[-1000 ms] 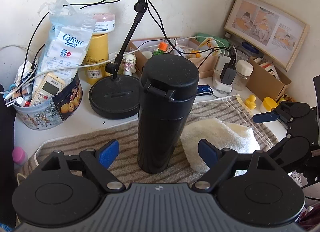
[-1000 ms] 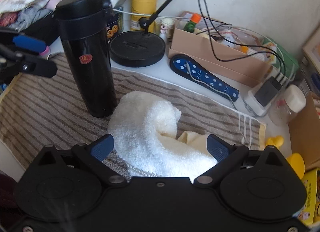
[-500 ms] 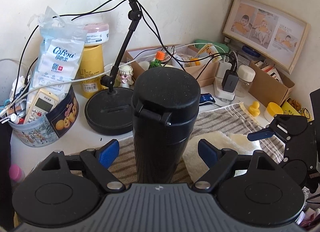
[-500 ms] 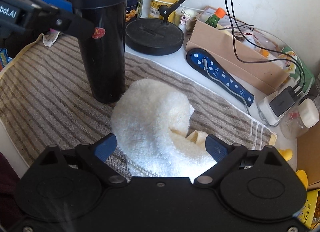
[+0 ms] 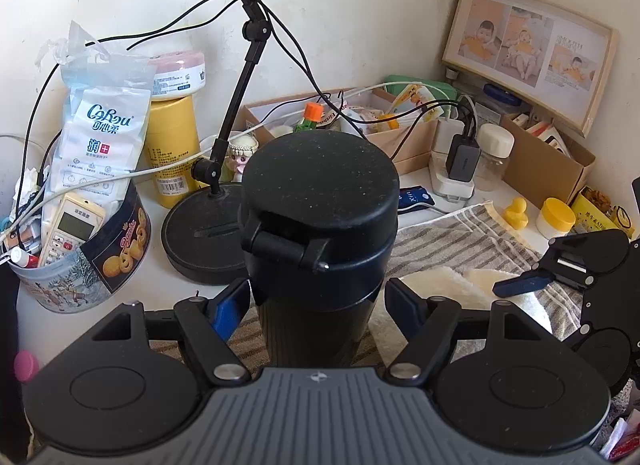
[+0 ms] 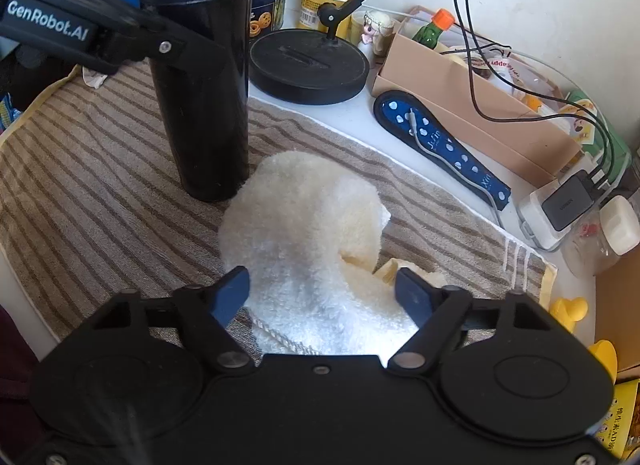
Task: Clean container
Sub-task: 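Grasp the black bottle with the left gripper while the right gripper grasps the white cloth, then lift the black bottle with the left gripper while the right gripper raises the cloth to it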
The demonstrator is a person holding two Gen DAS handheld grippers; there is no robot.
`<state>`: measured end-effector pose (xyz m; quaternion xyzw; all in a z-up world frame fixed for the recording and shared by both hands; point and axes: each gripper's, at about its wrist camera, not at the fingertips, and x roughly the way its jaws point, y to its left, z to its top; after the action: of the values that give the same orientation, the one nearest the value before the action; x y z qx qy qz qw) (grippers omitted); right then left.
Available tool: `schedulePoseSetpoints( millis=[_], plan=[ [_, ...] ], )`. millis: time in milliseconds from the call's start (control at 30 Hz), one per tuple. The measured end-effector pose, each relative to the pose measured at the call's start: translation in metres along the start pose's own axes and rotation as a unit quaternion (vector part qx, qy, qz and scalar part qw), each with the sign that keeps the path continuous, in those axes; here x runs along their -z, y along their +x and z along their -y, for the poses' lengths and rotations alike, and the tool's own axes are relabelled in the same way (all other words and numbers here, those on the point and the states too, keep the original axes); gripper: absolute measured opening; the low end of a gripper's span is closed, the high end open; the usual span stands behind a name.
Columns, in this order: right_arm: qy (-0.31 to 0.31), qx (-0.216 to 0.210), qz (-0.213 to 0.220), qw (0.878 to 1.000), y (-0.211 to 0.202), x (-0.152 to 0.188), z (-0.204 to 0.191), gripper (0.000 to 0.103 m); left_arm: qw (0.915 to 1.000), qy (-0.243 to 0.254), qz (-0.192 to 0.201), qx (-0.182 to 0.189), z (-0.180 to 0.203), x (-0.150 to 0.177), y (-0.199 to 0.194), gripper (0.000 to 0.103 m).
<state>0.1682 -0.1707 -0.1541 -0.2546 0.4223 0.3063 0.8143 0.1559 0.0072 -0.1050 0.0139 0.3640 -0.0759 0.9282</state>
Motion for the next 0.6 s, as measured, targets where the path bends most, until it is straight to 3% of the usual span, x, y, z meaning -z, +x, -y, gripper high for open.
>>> schedulePoseSetpoints(
  millis=[200, 267, 367, 600],
  plan=[
    [-0.007, 0.003, -0.005, 1.0, 0.0039, -0.0005, -0.0026, 0.06, 1.0, 0.0, -0.002, -0.004, 0.0017, -0.0025, 0.0019, 0.074],
    [-0.009, 0.005, -0.009, 1.0, 0.0056, -0.0013, -0.0033, 0.053, 1.0, 0.001, -0.002, -0.007, 0.0024, -0.0025, 0.0022, 0.065],
    [-0.011, 0.006, -0.013, 1.0, 0.0078, -0.0008, -0.0038, 0.036, 0.9999, 0.002, -0.001, -0.011, 0.0033, -0.0023, 0.0026, 0.065],
    [0.003, 0.003, -0.017, 1.0, 0.007, 0.002, -0.0003, 0.018, 0.9999, 0.007, 0.005, -0.008, 0.0049, 0.0006, -0.0011, 0.064]
  ],
)
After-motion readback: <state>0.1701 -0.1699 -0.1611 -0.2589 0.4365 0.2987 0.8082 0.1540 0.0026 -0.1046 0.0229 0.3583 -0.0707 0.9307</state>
